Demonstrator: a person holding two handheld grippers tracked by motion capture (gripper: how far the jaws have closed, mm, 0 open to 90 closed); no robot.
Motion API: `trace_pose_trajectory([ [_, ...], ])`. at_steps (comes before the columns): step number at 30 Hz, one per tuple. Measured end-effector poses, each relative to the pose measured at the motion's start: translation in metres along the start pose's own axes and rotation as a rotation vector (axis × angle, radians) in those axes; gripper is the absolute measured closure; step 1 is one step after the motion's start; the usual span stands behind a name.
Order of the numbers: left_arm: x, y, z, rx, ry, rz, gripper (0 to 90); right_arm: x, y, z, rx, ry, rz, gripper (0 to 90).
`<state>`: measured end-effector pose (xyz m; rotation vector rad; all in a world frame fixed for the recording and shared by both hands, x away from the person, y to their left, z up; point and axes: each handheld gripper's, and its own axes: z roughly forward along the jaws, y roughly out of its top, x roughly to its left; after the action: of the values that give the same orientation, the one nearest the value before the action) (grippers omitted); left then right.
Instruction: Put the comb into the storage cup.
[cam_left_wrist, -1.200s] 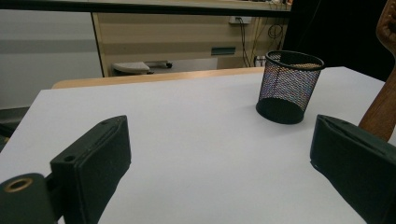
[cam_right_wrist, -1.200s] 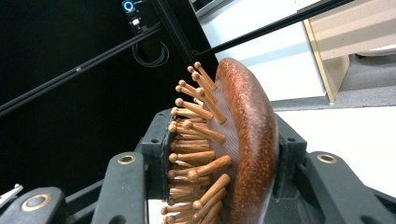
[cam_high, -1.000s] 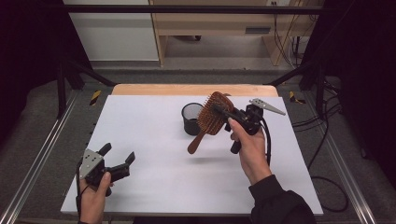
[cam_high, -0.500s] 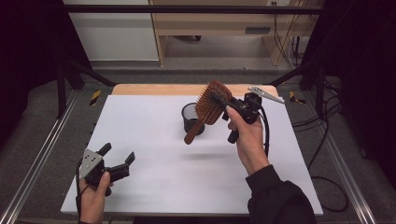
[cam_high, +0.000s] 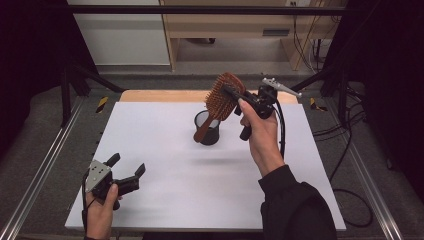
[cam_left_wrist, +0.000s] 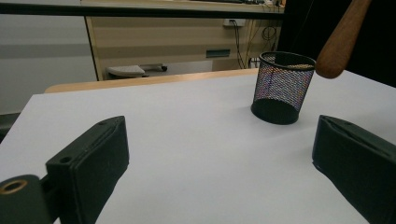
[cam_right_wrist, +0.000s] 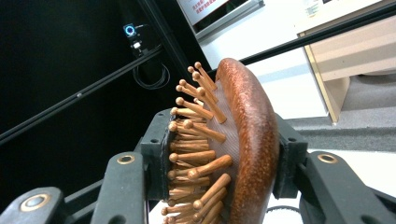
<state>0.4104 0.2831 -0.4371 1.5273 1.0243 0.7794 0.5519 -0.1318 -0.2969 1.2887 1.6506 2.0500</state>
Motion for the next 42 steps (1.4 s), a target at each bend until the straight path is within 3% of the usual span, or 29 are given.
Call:
trace_pose_trajectory([
  [16, 0.0, 0.0, 0.0, -0.005, -0.01, -0.005, 3.0, -0.001, 0.016, 0.03, -0.013, -0.024, -0.017, 51.2],
  [42, 0.002, 0.001, 0.001, -0.012, -0.017, -0.004, 3.0, -0.006, 0.029, 0.046, -0.035, -0.067, -0.061, 51.1],
])
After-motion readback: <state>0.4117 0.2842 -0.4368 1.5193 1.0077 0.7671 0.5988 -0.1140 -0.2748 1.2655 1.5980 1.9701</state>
